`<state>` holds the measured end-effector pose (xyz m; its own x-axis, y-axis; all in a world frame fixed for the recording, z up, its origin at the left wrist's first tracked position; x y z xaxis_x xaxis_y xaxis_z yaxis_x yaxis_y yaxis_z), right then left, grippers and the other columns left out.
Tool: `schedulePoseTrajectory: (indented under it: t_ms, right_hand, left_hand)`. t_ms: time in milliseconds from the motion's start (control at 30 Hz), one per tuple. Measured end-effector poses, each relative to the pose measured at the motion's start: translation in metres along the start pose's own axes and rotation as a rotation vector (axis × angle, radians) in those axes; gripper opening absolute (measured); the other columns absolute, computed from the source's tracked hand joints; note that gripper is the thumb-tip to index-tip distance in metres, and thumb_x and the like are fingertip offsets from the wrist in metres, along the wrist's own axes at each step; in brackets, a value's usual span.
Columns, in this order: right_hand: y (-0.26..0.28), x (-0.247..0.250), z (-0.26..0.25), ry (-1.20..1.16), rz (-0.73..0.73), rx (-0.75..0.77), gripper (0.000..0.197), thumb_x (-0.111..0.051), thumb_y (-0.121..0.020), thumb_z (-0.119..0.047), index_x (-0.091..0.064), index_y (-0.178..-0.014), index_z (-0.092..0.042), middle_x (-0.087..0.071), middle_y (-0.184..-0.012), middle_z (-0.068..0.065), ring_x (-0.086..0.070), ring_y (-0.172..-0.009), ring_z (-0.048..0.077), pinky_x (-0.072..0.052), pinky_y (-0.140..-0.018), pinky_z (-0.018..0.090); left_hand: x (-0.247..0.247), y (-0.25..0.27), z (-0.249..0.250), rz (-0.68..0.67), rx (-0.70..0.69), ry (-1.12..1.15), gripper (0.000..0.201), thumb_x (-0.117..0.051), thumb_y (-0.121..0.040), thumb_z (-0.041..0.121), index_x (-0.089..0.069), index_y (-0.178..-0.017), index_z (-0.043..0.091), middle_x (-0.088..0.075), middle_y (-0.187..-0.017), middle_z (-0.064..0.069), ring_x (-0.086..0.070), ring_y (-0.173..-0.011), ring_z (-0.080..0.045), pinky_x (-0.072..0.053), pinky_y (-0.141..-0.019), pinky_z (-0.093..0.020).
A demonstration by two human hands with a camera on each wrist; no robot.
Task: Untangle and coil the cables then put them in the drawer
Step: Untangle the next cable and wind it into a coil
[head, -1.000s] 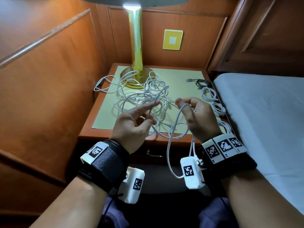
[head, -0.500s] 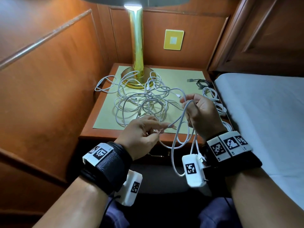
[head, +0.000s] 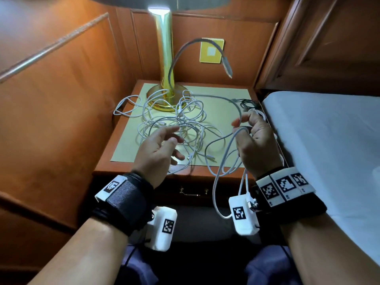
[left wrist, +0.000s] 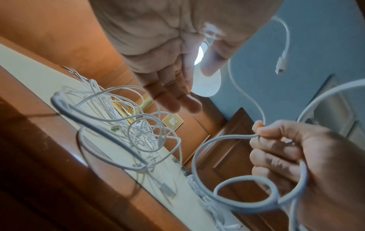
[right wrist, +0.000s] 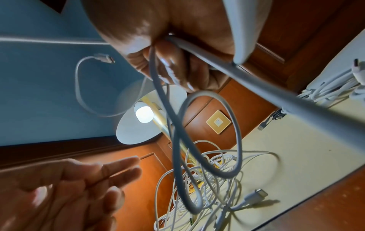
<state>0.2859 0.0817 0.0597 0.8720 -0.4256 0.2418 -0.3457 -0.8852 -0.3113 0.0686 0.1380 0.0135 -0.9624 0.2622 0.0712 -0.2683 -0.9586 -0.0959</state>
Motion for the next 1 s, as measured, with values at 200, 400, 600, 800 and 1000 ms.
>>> schedulePoseTrajectory:
  t_ms: [200,400,600,800,1000]
  right_hand:
    - [0.036,-0.014,-0.020,0.133,-0.159,0.072,0.011,-0.051,-0.076,-0.017,-0.055,-0.081,-0.026,-0.053,-0.059,-0.010,-0.042,-0.047,0.008,-0.035,-0.050,0.018]
    - [0.108,-0.053,-0.023,0.252,-0.514,0.078,0.012,-0.053,-0.077,-0.018,-0.052,-0.077,-0.030,-0.053,-0.055,-0.019,-0.045,-0.050,0.005,-0.035,-0.054,0.017]
    - [0.193,-0.072,-0.019,0.609,-0.679,0.171,0.020,-0.054,-0.074,-0.031,-0.050,-0.094,-0.028,-0.064,-0.074,-0.004,-0.059,-0.070,0.023,-0.046,-0.061,0.032]
    - [0.236,-0.076,-0.044,0.643,-0.644,0.222,0.021,-0.062,-0.089,-0.033,-0.051,-0.105,-0.023,-0.063,-0.085,-0.004,-0.064,-0.084,0.027,-0.044,-0.067,0.031]
    - [0.258,-0.055,-0.066,0.571,-0.583,0.194,0.112,-0.089,-0.059,-0.053,-0.027,-0.151,-0.037,-0.040,-0.121,-0.029,-0.048,-0.114,0.008,-0.037,-0.103,0.031]
  left_hand:
    - [0.004,0.019,0.031,-0.104,-0.031,0.228,0.053,-0.033,-0.093,0.044,-0.054,-0.134,0.017,-0.064,-0.132,0.000,-0.066,-0.102,-0.022,-0.051,-0.072,-0.032]
    - [0.001,0.061,0.014,-0.176,0.071,0.106,0.092,-0.043,-0.067,0.094,-0.056,-0.132,0.030,-0.064,-0.134,0.006,-0.069,-0.107,-0.021,-0.048,-0.079,-0.037]
    - [0.001,0.127,0.033,-0.120,0.008,0.171,0.074,-0.070,-0.076,0.066,-0.054,-0.130,0.018,-0.074,-0.114,-0.004,-0.072,-0.096,-0.020,-0.053,-0.075,-0.027]
    - [0.003,0.175,0.079,-0.055,-0.182,0.113,0.016,-0.064,-0.093,0.005,-0.077,-0.096,0.015,-0.070,-0.078,-0.003,-0.054,-0.059,-0.018,-0.050,-0.059,-0.023]
    - [0.005,0.208,0.131,0.008,-0.284,-0.115,0.024,-0.054,-0.096,-0.001,-0.068,-0.086,0.016,-0.071,-0.081,0.012,-0.051,-0.044,-0.009,-0.049,-0.051,-0.027]
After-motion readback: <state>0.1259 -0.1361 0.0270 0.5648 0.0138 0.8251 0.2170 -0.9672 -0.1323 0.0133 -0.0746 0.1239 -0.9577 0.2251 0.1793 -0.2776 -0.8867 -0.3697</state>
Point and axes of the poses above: each hand's wrist, its own y-axis away from the middle knuckle, its own x-axis out of the back of the hand, z = x × y, the point moved 10 cm from there along -y, towards the middle knuckle
